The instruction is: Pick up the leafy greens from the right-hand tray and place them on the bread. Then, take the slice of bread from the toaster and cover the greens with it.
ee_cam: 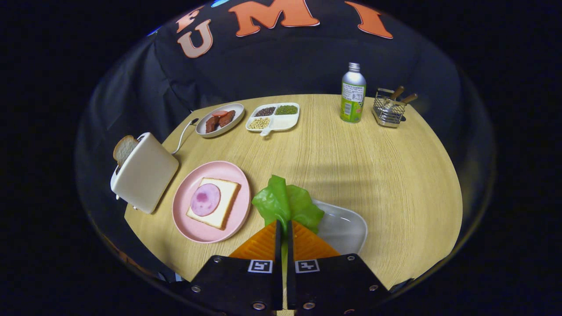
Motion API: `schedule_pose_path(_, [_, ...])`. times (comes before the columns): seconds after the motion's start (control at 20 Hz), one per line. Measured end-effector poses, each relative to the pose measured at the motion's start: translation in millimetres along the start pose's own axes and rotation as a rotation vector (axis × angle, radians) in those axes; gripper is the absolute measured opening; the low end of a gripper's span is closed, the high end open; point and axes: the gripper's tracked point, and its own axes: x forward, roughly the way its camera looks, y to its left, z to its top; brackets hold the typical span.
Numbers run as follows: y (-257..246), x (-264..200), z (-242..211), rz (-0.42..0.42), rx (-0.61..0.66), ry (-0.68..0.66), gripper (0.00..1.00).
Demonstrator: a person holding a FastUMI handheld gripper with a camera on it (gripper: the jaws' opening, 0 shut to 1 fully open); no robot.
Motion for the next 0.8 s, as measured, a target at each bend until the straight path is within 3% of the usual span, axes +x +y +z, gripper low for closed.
schedule_pose_path(0.4, [64.2,8.6,19.4,0.123,-0.049,-0.031,0.04])
schedule_pose_path(0.8, [98.4,20.3,34.7,0.162,-0.081,-0.040,0.04])
